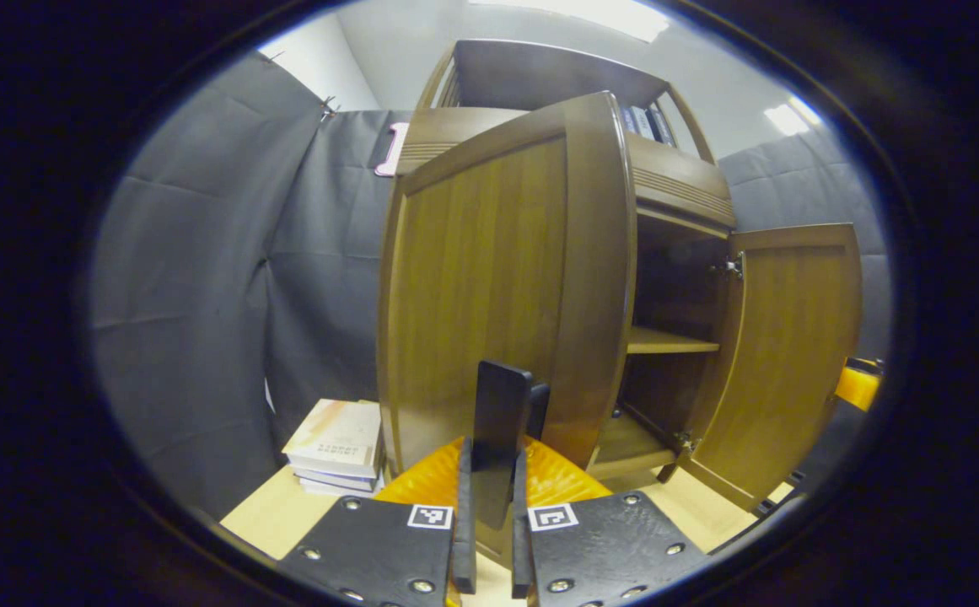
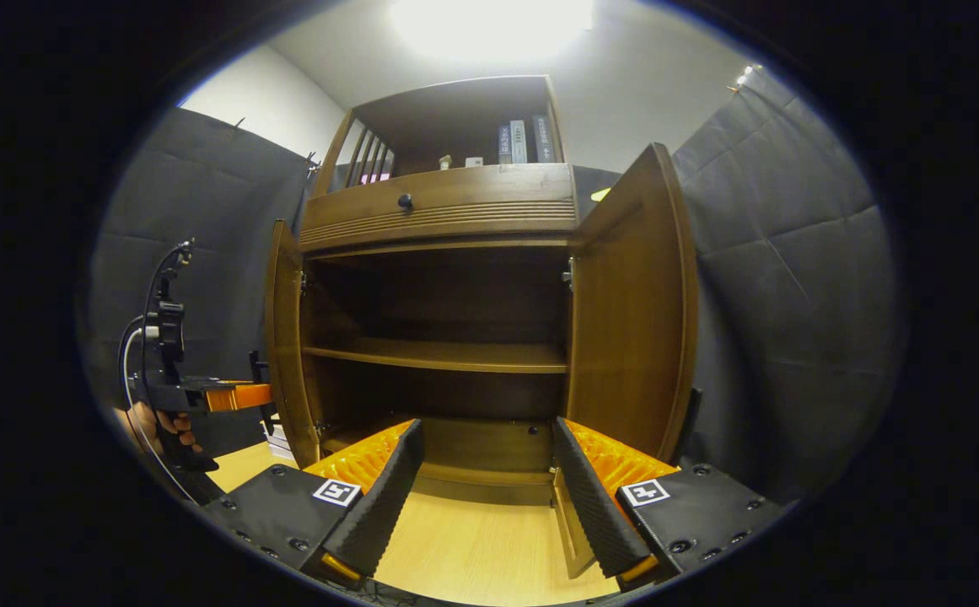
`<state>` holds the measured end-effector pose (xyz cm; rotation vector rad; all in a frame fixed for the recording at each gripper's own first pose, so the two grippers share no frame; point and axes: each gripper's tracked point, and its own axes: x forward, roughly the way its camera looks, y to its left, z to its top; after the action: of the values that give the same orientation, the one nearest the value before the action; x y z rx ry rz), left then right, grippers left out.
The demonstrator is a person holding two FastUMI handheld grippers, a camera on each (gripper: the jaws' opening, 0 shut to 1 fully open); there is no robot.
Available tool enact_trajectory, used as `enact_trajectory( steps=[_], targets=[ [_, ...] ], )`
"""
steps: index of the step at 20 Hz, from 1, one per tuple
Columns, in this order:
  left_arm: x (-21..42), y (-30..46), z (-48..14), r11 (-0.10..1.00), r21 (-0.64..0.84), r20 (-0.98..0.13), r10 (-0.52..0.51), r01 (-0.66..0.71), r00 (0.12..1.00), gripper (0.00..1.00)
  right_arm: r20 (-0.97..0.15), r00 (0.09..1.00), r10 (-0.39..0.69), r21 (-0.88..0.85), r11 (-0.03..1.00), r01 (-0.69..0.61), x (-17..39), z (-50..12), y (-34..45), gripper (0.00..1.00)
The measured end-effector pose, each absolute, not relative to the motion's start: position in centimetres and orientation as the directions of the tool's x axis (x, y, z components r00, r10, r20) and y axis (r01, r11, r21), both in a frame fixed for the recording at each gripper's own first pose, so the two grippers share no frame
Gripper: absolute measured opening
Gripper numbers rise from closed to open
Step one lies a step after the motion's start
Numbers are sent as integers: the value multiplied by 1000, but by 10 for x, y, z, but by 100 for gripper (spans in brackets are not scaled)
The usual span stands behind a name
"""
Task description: Open the right door of the double-door shoe cabinet with the right hand, and open the left door with the left hand.
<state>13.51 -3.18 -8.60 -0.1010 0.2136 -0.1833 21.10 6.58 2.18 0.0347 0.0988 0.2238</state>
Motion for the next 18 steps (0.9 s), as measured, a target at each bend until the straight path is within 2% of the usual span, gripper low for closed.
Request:
enact_trajectory(
  steps=[13,18],
  targets=[
    [109,36,-90,991,-102,-197,-102,83,975,17,-80,945,316,6,949,-317,208,29,124,94],
    [104,66,-94,992,-124,-201,-51,26,978,18,-80,939,334,14,942,-334,204,28,137,98]
  ],
)
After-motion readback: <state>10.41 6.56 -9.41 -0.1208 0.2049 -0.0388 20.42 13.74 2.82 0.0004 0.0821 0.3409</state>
